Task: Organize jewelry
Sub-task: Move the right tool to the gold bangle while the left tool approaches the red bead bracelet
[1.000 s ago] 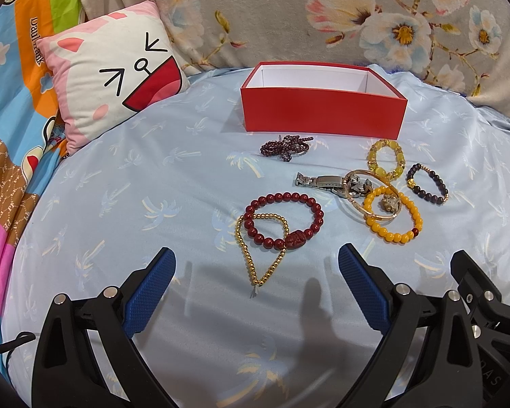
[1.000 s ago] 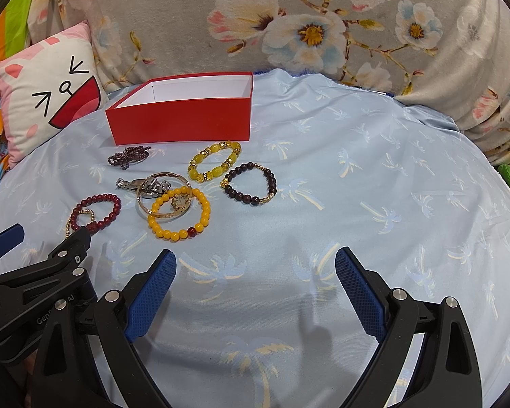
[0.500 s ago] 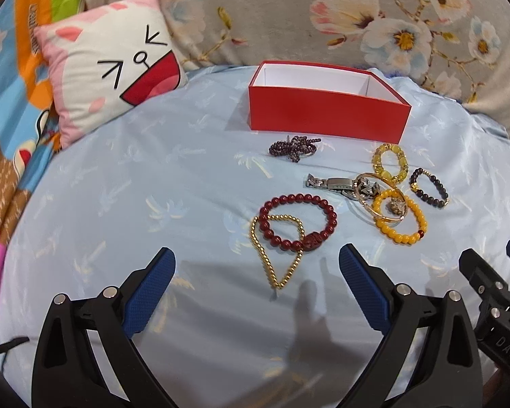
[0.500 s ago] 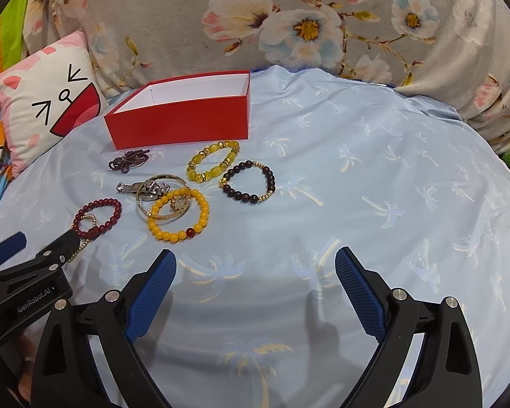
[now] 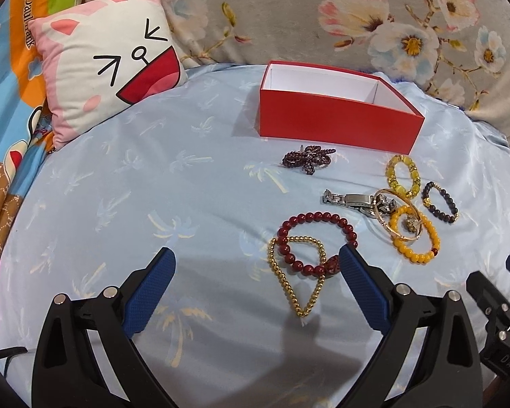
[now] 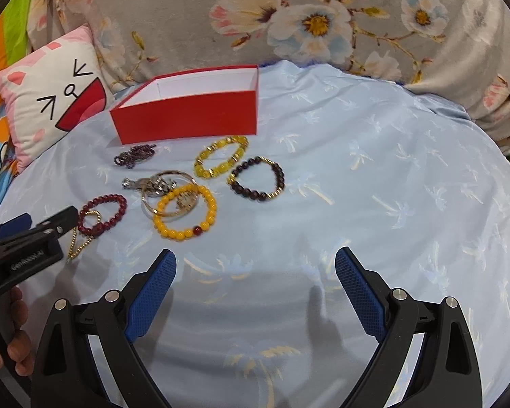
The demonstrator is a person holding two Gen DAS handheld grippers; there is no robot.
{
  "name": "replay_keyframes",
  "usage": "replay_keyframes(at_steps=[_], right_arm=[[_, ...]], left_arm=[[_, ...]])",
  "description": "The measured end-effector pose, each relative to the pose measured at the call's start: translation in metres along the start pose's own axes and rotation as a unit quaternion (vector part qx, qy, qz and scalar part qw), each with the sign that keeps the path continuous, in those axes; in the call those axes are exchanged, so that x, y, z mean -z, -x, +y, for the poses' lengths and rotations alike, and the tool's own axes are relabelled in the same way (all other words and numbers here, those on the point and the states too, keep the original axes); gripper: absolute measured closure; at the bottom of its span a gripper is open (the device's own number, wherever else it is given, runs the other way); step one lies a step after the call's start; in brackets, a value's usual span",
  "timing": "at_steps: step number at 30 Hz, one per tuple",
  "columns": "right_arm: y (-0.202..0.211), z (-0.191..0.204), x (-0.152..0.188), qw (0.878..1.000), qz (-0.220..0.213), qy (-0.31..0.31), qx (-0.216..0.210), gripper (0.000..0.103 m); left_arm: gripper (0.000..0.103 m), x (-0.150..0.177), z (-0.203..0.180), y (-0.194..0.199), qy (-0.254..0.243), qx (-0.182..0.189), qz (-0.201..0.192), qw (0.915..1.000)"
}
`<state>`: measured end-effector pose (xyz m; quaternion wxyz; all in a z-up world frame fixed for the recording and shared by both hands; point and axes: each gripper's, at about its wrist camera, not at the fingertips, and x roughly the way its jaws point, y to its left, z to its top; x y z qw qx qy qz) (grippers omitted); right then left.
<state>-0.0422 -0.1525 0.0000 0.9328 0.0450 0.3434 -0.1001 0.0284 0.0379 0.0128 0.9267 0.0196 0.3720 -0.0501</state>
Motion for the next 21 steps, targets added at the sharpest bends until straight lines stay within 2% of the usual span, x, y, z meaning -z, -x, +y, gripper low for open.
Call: replay_keyframes(at_steps=[5, 7, 9, 10, 17, 21], right_arm=[[-0.004, 0.015, -0.031, 0.999, -0.023, 0.027, -0.024, 0.012], [-0.019, 0.026, -0.039, 0.998, -0.013, 0.043, -0.032, 0.019], [-0.032, 0.033, -0.043, 0.998, 0.006, 0.047, -0.046, 0.034], [-0.037, 0.035, -0.044, 0.997, 0.012, 0.048, -0.051, 0.036], [-0.047, 0.054, -0.043, 0.995, 0.022, 0.069, -0.068, 0.036], [-0.056, 0.056, -0.043, 0.994, 0.040, 0.062, -0.085, 0.029]], left_arm=[[0.011, 0.000, 0.002, -0.003, -0.001, -0.003, 0.000, 1.0000], [0.010, 0.000, 0.005, -0.003, 0.002, -0.003, 0.002, 1.0000], [0.010, 0.000, 0.008, -0.003, 0.003, -0.006, 0.001, 1.0000], [0.010, 0.001, 0.011, -0.003, 0.005, -0.007, 0.002, 1.0000], [0.010, 0.003, 0.016, -0.005, 0.013, 0.005, 0.003, 0.9999], [0.010, 0.003, 0.013, -0.004, 0.006, 0.007, 0.003, 0.9999]])
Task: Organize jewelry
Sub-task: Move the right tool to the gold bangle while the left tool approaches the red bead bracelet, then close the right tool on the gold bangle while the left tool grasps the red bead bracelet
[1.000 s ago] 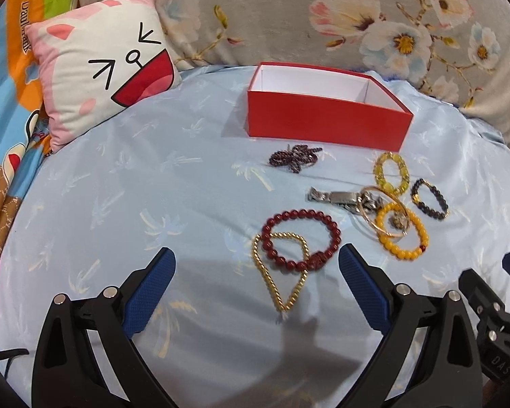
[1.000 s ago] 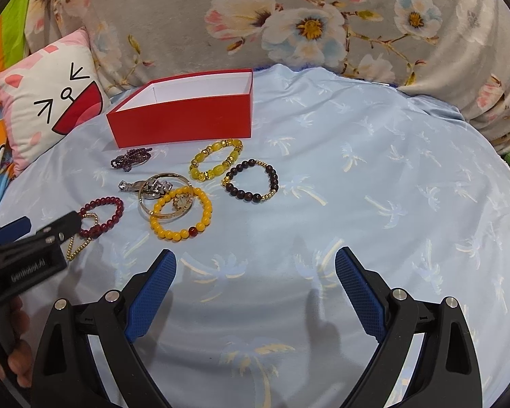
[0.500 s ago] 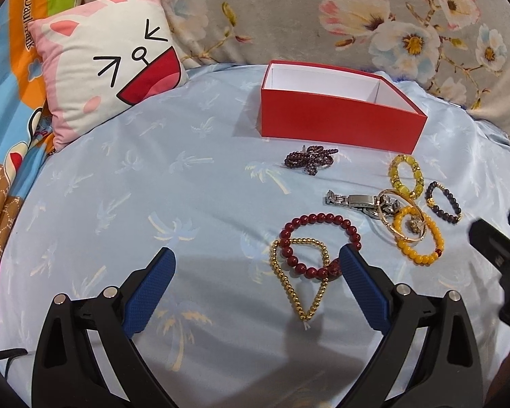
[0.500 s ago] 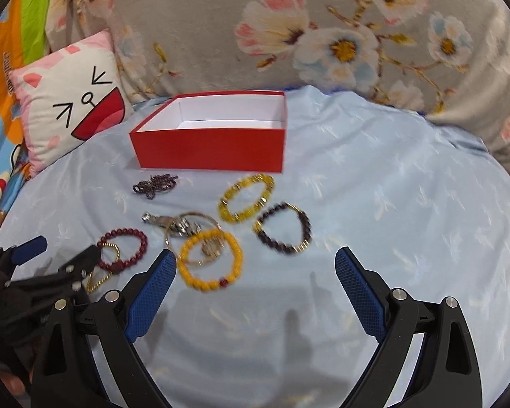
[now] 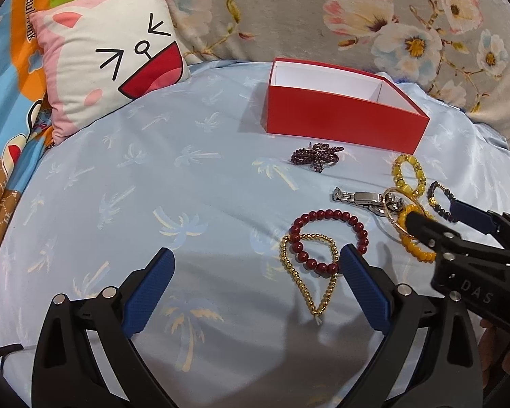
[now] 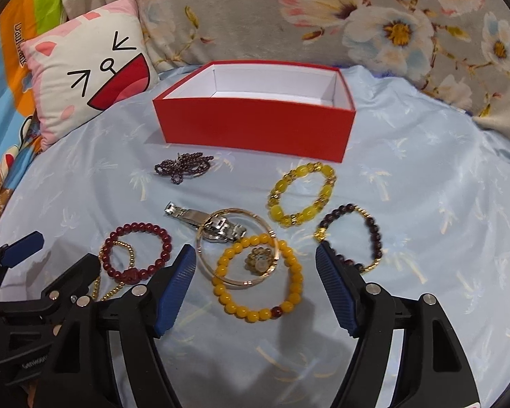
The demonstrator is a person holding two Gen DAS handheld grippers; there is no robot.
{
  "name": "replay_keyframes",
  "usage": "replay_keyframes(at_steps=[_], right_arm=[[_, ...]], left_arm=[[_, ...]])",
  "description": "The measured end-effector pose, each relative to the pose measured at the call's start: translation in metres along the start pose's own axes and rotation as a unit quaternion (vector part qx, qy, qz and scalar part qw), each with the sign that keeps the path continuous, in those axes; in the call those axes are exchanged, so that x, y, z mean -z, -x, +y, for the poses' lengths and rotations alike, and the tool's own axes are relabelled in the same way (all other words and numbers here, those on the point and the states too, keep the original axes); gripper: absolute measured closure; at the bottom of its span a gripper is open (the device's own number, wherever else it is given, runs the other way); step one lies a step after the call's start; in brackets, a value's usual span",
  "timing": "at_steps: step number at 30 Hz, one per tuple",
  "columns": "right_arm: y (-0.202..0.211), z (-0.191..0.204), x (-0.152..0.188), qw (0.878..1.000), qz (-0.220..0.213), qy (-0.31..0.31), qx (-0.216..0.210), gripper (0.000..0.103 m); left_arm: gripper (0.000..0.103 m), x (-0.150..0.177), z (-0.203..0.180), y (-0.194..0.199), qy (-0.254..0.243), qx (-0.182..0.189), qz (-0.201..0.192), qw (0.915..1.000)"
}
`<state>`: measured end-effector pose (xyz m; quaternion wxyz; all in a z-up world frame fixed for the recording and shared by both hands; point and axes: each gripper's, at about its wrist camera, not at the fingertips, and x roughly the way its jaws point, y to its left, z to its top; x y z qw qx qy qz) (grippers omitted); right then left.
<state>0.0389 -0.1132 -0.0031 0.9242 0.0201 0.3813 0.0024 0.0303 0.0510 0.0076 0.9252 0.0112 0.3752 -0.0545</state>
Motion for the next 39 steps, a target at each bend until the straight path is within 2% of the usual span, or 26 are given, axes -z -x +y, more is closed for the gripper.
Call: replay_keyframes(at_steps=[3, 8, 10, 12, 14, 20, 27, 34, 39], right_arm=[[-0.005, 0.003, -0.001, 1.000, 0.007, 0.005, 0.002, 0.025], [-0.017, 0.010, -0.004, 1.000, 0.019, 0.017, 0.009, 0.025], [-0.020, 0.011, -0.006, 0.999, 0.023, 0.019, 0.013, 0.029], [-0.024, 0.011, -0.006, 0.999, 0.030, 0.020, 0.013, 0.044], [-0.023, 0.010, -0.005, 0.999, 0.028, 0.018, 0.014, 0.047], [-0.012, 0.001, -0.003, 1.000, 0.012, 0.005, 0.007, 0.047], [0.023, -0.017, 0.013, 1.000, -0.004, -0.021, 0.009, 0.047], [0.038, -0.033, 0.031, 0.999, -0.003, -0.046, 0.010, 0.047], [0.037, -0.036, 0.034, 0.999, -0.003, -0.052, 0.010, 0.047]], left_arm=[[0.009, 0.000, 0.001, 0.000, 0.004, 0.001, 0.001, 1.0000], [0.009, 0.000, 0.006, -0.001, 0.015, 0.007, 0.004, 0.9999], [0.009, 0.000, 0.007, -0.002, 0.017, 0.010, 0.006, 0.9998], [0.009, 0.000, 0.008, -0.003, 0.018, 0.011, 0.008, 0.9997], [0.009, 0.000, 0.007, -0.004, 0.018, 0.013, 0.010, 0.9997], [0.009, 0.000, 0.004, -0.005, 0.008, 0.016, 0.014, 0.9997], [0.011, -0.009, -0.005, -0.015, -0.002, 0.023, 0.022, 0.9995], [0.038, -0.019, -0.012, -0.036, 0.000, 0.043, 0.049, 0.9979], [0.047, -0.023, -0.020, -0.041, -0.017, 0.042, 0.049, 0.9978]])
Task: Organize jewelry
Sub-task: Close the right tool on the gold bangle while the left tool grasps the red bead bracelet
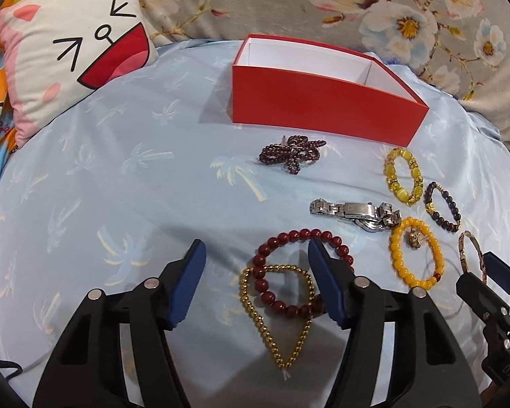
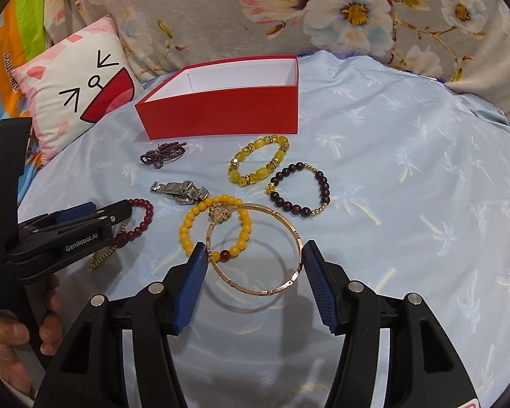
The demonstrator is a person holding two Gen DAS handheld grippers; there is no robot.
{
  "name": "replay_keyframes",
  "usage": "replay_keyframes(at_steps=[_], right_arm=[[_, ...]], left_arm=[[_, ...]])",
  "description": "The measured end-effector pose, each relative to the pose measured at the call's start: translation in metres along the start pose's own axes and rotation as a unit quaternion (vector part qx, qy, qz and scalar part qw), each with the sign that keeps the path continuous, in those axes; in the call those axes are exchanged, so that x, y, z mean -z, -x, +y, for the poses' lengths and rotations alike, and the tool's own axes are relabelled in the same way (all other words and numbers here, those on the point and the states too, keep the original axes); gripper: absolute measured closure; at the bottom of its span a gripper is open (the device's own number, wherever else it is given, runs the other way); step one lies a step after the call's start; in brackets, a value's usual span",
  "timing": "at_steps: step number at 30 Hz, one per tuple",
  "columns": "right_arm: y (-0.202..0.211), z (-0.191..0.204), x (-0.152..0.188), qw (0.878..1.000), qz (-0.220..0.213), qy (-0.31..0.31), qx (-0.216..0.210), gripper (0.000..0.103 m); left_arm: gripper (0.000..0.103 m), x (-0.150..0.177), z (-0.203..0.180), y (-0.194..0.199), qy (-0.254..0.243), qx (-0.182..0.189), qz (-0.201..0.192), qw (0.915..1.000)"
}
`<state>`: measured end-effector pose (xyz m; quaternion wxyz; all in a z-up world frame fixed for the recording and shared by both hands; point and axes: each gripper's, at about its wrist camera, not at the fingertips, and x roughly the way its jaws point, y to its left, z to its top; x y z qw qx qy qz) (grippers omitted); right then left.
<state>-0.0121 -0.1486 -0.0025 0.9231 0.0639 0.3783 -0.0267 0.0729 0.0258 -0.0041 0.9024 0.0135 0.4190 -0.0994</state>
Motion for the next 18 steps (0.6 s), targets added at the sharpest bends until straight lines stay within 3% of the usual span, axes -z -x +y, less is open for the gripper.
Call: replay_keyframes(at_steps=[3, 7, 13, 18], right_arm=[[-0.001, 0.000, 0.001, 1.000, 0.001, 0.001, -0.001, 0.047], [-0.005, 0.000, 0.003, 1.000, 0.005, 0.001, -0.002, 0.047], [0.001, 0.000, 0.004, 1.000, 0.001, 0.000, -0.005, 0.047], [0.018, -0.002, 0.003, 1.000, -0.009, -0.004, -0.009, 0.047]], left_arm=[[0.063, -0.001, -0.005, 0.000, -0.013, 0.006, -0.001, 0.9999], [0.093, -0.001, -0.010, 0.000, -0.026, 0.015, -0.002, 0.9996], [0.096, 0.003, -0.014, 0.009, -0.028, 0.035, -0.007, 0.9990], [0.096, 0.002, -0.022, 0.043, -0.025, 0.063, -0.029, 0.9972]])
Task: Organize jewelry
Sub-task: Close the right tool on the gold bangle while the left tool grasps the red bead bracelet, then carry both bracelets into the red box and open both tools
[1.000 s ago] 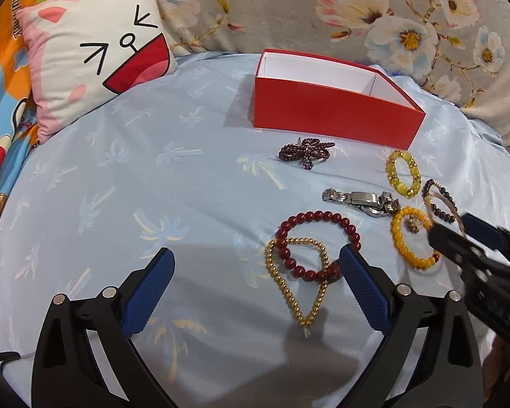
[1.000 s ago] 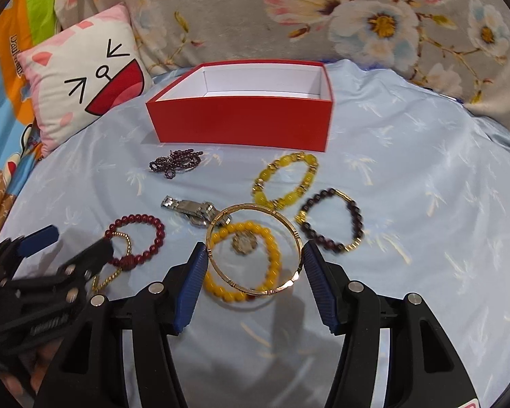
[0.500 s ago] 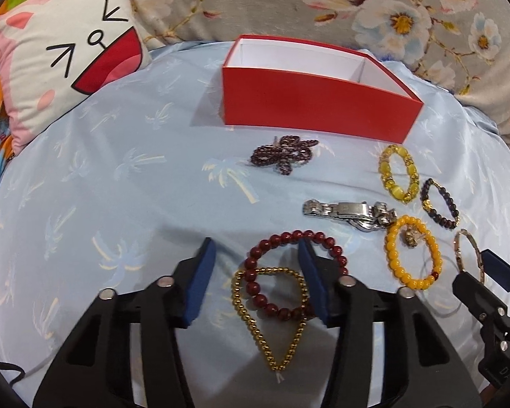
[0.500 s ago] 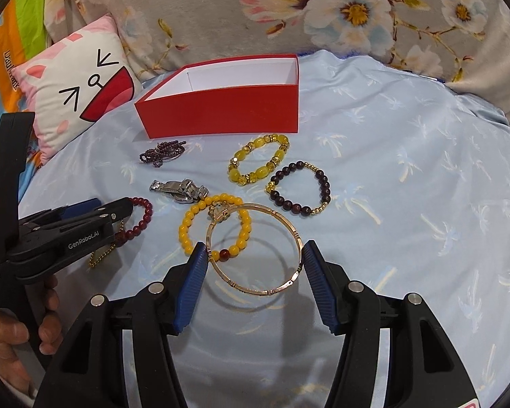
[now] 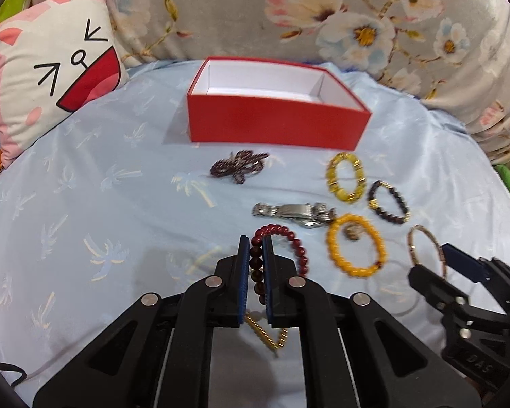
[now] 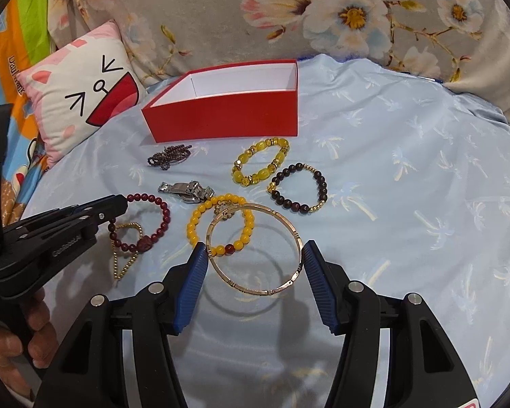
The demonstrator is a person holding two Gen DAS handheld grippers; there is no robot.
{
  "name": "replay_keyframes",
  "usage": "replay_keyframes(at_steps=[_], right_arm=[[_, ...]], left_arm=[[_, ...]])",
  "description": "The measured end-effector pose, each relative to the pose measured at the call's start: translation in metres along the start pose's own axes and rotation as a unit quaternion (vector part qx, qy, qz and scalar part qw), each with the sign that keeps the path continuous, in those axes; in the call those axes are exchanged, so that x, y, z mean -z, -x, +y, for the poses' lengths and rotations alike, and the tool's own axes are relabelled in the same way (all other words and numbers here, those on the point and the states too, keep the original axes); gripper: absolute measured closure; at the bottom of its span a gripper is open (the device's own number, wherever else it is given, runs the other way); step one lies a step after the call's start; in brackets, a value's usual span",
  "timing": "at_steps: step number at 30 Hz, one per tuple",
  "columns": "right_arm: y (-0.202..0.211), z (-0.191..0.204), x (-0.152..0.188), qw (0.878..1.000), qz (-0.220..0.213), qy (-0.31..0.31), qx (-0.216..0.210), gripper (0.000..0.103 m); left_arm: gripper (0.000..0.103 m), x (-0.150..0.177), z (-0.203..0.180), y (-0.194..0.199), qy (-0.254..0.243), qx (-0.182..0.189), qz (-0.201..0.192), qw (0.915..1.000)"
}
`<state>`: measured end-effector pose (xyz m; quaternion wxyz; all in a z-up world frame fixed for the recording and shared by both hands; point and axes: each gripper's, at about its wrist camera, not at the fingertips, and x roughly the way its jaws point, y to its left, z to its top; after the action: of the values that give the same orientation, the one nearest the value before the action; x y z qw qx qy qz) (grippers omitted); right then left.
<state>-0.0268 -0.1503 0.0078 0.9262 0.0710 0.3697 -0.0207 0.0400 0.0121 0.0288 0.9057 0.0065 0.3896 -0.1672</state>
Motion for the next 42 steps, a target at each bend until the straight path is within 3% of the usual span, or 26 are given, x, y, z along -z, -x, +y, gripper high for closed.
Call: replay_keyframes(at_steps=[13, 21, 27, 32, 38, 42], right_arm=[[0.050, -0.008, -0.023, 0.999, -0.040, -0.010, -0.005, 0.047], [0.047, -0.008, -0.080, 0.998, -0.063, 0.004, -0.011, 0.047], [0.013, -0.007, -0.150, 0.997, -0.068, 0.014, -0.028, 0.047], [-0.035, -0.009, -0.203, 0.997, -0.061, 0.017, -0.037, 0.047], [-0.100, -0.011, -0.237, 0.999, -0.034, 0.017, -0.039, 0.047], [-0.140, -0.014, -0.243, 0.999, -0.006, 0.007, -0.041, 0.047]], left_arm=[[0.096, -0.028, -0.026, 0.070, -0.008, 0.050, -0.039, 0.9980], [0.096, -0.088, -0.030, 0.072, -0.028, 0.046, -0.067, 0.9963], [0.095, -0.153, -0.018, 0.035, -0.024, 0.049, -0.067, 0.9963], [0.095, -0.198, -0.008, -0.010, -0.030, 0.029, -0.073, 0.9964], [0.095, -0.226, 0.003, -0.072, -0.023, 0.025, -0.045, 0.9984], [0.095, -0.231, 0.009, -0.108, -0.021, 0.015, -0.031, 0.9992]])
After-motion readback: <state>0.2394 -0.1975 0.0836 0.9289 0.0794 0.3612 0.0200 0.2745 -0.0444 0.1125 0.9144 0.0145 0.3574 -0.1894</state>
